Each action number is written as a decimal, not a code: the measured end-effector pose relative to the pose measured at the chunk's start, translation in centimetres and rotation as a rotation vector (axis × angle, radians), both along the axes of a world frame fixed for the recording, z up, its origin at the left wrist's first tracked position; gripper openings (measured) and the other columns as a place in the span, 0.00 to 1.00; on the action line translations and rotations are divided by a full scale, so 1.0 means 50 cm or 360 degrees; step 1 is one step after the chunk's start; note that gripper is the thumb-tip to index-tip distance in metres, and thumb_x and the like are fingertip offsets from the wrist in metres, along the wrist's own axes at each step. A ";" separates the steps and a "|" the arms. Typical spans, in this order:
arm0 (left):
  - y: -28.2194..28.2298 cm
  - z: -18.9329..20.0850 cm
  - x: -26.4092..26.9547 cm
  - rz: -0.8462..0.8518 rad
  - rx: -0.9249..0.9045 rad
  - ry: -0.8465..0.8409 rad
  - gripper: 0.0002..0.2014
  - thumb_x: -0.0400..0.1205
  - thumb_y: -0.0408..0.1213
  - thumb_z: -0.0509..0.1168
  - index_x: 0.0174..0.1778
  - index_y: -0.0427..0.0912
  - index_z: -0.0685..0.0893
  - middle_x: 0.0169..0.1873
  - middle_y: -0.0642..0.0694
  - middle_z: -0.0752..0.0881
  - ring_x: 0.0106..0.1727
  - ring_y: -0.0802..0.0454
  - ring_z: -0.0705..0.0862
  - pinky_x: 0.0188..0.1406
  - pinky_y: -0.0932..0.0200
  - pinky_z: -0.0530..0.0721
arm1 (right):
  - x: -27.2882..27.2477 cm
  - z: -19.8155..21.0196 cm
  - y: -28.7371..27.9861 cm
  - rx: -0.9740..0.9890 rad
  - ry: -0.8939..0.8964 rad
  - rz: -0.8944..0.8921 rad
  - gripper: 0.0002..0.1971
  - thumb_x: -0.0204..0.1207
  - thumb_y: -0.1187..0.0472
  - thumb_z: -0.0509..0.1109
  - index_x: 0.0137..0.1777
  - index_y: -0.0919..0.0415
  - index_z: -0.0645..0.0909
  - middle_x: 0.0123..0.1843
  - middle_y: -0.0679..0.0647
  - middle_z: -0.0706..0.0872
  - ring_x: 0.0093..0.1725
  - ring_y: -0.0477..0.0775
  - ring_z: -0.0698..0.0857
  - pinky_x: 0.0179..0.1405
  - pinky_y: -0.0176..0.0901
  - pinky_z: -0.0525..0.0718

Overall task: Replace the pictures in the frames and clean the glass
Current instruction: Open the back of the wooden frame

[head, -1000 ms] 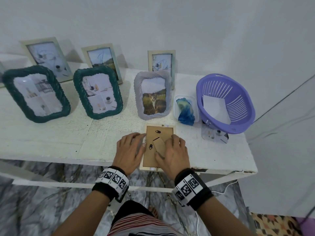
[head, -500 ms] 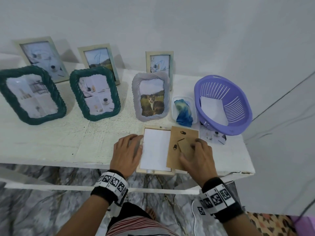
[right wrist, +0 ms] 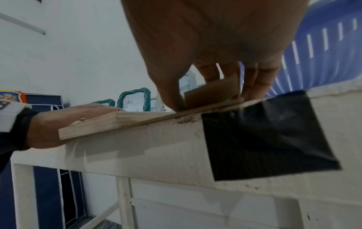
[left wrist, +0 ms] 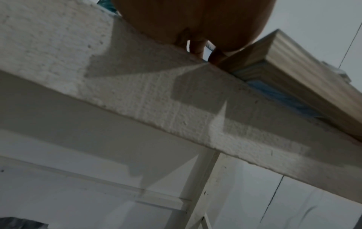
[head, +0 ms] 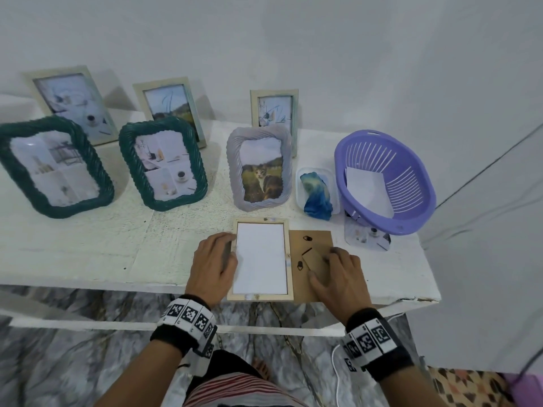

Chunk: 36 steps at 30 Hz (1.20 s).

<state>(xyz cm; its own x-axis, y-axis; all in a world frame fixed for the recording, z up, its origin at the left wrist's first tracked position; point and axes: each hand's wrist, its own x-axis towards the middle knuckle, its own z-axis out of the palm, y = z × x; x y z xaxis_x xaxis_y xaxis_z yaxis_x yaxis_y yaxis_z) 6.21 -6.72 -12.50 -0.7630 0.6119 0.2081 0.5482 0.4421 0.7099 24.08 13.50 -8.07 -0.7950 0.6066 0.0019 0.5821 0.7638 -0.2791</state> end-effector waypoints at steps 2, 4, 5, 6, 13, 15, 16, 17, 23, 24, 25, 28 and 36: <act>0.001 0.001 0.000 -0.0001 0.0003 0.0002 0.23 0.81 0.46 0.52 0.67 0.41 0.80 0.65 0.45 0.81 0.63 0.46 0.77 0.65 0.43 0.77 | -0.013 0.001 0.001 0.0019 -0.0006 -0.0024 0.23 0.74 0.47 0.71 0.60 0.65 0.80 0.66 0.63 0.80 0.60 0.66 0.77 0.58 0.55 0.79; 0.002 0.001 0.001 -0.0001 0.0011 0.0000 0.23 0.81 0.46 0.52 0.67 0.41 0.80 0.65 0.45 0.81 0.63 0.47 0.77 0.65 0.43 0.77 | -0.031 0.008 -0.006 0.0024 0.0047 -0.0002 0.26 0.75 0.43 0.65 0.64 0.63 0.78 0.67 0.63 0.78 0.61 0.66 0.77 0.59 0.57 0.78; 0.002 0.001 0.001 0.0000 0.0015 -0.0004 0.22 0.81 0.46 0.52 0.67 0.42 0.80 0.65 0.45 0.81 0.63 0.47 0.77 0.64 0.43 0.77 | -0.042 0.012 -0.014 0.0018 0.0099 0.0062 0.26 0.75 0.41 0.62 0.64 0.62 0.77 0.68 0.63 0.77 0.62 0.66 0.76 0.59 0.57 0.78; 0.002 0.001 0.002 0.0002 0.0014 -0.0006 0.22 0.81 0.45 0.52 0.67 0.42 0.80 0.65 0.46 0.81 0.63 0.47 0.77 0.64 0.42 0.77 | -0.053 0.017 -0.027 -0.0006 0.0141 0.0157 0.27 0.75 0.40 0.59 0.64 0.60 0.76 0.68 0.62 0.77 0.63 0.66 0.76 0.61 0.56 0.77; 0.003 0.005 0.002 0.0019 0.0021 -0.0011 0.22 0.80 0.44 0.52 0.67 0.43 0.80 0.64 0.48 0.80 0.63 0.50 0.76 0.64 0.45 0.76 | -0.125 0.007 -0.101 -0.0210 -0.0325 0.0548 0.51 0.65 0.20 0.56 0.83 0.36 0.38 0.86 0.62 0.37 0.84 0.66 0.37 0.82 0.65 0.47; 0.003 0.005 0.003 0.0025 0.0025 -0.0020 0.22 0.80 0.44 0.52 0.66 0.45 0.80 0.64 0.49 0.80 0.63 0.51 0.76 0.64 0.47 0.76 | -0.136 0.003 -0.101 -0.0189 -0.0373 0.0553 0.54 0.61 0.18 0.57 0.83 0.37 0.37 0.85 0.65 0.37 0.83 0.67 0.36 0.81 0.64 0.42; 0.002 0.004 0.003 0.0023 0.0022 -0.0022 0.22 0.80 0.44 0.52 0.66 0.45 0.80 0.64 0.49 0.80 0.63 0.51 0.76 0.64 0.46 0.76 | -0.140 0.000 -0.100 -0.0163 -0.0380 0.0548 0.56 0.59 0.16 0.56 0.83 0.38 0.37 0.85 0.66 0.37 0.83 0.68 0.37 0.80 0.64 0.41; 0.003 0.005 0.002 0.0018 0.0018 -0.0026 0.21 0.80 0.44 0.52 0.66 0.45 0.79 0.64 0.49 0.80 0.63 0.50 0.76 0.64 0.46 0.76 | -0.144 -0.003 -0.098 -0.0133 -0.0385 0.0546 0.58 0.57 0.15 0.56 0.84 0.39 0.38 0.85 0.67 0.38 0.83 0.69 0.38 0.80 0.64 0.41; 0.001 0.007 0.003 0.0010 -0.0005 -0.0046 0.22 0.80 0.44 0.52 0.66 0.44 0.80 0.64 0.47 0.80 0.63 0.48 0.77 0.64 0.44 0.76 | -0.161 -0.003 -0.094 -0.0085 -0.0460 0.0563 0.64 0.50 0.13 0.53 0.85 0.44 0.38 0.84 0.68 0.36 0.82 0.70 0.34 0.80 0.67 0.38; 0.001 0.008 0.003 0.0009 -0.0008 -0.0047 0.22 0.80 0.45 0.52 0.66 0.44 0.79 0.64 0.47 0.80 0.63 0.48 0.77 0.64 0.44 0.76 | -0.163 -0.001 -0.094 -0.0096 -0.0472 0.0567 0.65 0.51 0.13 0.53 0.85 0.45 0.38 0.84 0.68 0.35 0.82 0.70 0.33 0.80 0.67 0.38; 0.000 0.008 0.003 0.0006 -0.0010 -0.0046 0.22 0.80 0.45 0.52 0.67 0.44 0.79 0.64 0.47 0.80 0.63 0.48 0.77 0.64 0.44 0.76 | -0.165 0.001 -0.094 -0.0111 -0.0481 0.0568 0.64 0.52 0.14 0.55 0.85 0.46 0.38 0.84 0.68 0.35 0.82 0.70 0.33 0.79 0.67 0.37; 0.000 0.010 0.002 -0.0002 -0.0010 -0.0046 0.22 0.80 0.45 0.52 0.67 0.43 0.79 0.64 0.47 0.80 0.64 0.48 0.77 0.64 0.45 0.76 | -0.168 0.012 -0.096 -0.0143 -0.0492 0.0563 0.65 0.56 0.17 0.61 0.85 0.50 0.37 0.84 0.69 0.36 0.82 0.71 0.35 0.80 0.65 0.39; -0.002 0.018 0.004 -0.0026 -0.0007 -0.0076 0.23 0.81 0.46 0.51 0.70 0.45 0.77 0.64 0.47 0.80 0.63 0.48 0.76 0.64 0.44 0.76 | -0.173 0.029 -0.099 -0.0141 -0.0456 0.0500 0.62 0.61 0.21 0.64 0.85 0.54 0.40 0.85 0.66 0.45 0.83 0.70 0.47 0.80 0.62 0.50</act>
